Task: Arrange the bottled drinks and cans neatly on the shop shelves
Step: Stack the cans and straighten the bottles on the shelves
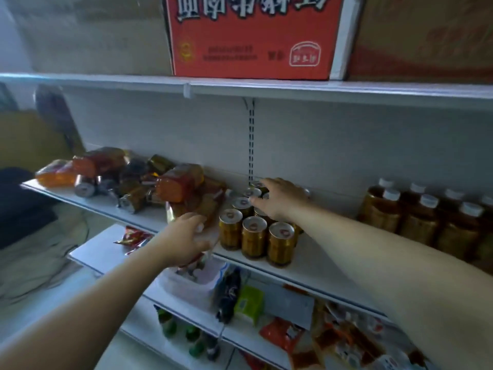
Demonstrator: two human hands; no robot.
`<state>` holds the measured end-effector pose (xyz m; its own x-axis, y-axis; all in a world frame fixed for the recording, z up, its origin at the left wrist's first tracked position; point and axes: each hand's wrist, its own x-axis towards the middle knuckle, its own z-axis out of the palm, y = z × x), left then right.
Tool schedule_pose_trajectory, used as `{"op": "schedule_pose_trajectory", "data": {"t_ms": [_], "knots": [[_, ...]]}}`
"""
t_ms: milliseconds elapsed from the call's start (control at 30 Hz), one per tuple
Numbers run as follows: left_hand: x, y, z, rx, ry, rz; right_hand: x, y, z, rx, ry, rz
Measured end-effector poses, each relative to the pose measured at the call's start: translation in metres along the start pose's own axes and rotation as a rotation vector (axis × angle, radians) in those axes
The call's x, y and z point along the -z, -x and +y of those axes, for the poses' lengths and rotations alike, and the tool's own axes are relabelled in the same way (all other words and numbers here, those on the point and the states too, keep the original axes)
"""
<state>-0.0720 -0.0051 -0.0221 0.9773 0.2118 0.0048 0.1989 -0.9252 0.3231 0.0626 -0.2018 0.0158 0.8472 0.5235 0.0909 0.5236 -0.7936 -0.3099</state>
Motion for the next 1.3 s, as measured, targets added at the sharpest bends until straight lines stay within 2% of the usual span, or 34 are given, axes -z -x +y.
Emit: {"op": "schedule_pose_trajectory", "data": {"t_ms": [133,233,400,500,633,767,933,1033,1100,1200,1300], "knots": [[0.011,-0.019,-0.064,0.129,0.089,0.051,-0.031,-0.045,-0.042,0.030,-0.028,-0.088],[0.018,-0.047,-0.100,0.234,0.173,0.130,-0.055,-0.083,-0.064,0.049,-0.039,-0.093],[0.029,-0.101,-0.138,0.271,0.241,0.136,-0.087,-0.160,-0.098,0.030,-0.155,-0.134],[0.029,-0.123,-0.162,0.273,0.150,0.089,-0.100,-0.208,-0.121,-0.019,-0.227,-0.134],[0.030,-0.140,-0.203,0.287,-0.036,0.086,-0.110,-0.262,-0.156,-0.169,-0.150,-0.167],[0.035,-0.163,-0.241,0.280,-0.127,0.035,-0.116,-0.295,-0.182,-0.323,-0.029,-0.265],[0.028,-0.203,-0.280,0.271,-0.193,-0.094,-0.128,-0.318,-0.209,-0.391,0.032,-0.442],[0.019,-0.213,-0.296,0.133,-0.362,-0.106,-0.129,-0.318,-0.219,-0.443,0.056,-0.383],[0.017,-0.215,-0.309,0.048,-0.375,-0.066,-0.122,-0.307,-0.225,-0.476,0.063,-0.312],[0.029,-0.215,-0.326,-0.039,-0.176,0.040,-0.110,-0.289,-0.226,-0.573,-0.041,-0.158],[0.054,-0.215,-0.335,-0.065,0.163,0.187,-0.098,-0.269,-0.227,-0.675,-0.372,0.009]]}}
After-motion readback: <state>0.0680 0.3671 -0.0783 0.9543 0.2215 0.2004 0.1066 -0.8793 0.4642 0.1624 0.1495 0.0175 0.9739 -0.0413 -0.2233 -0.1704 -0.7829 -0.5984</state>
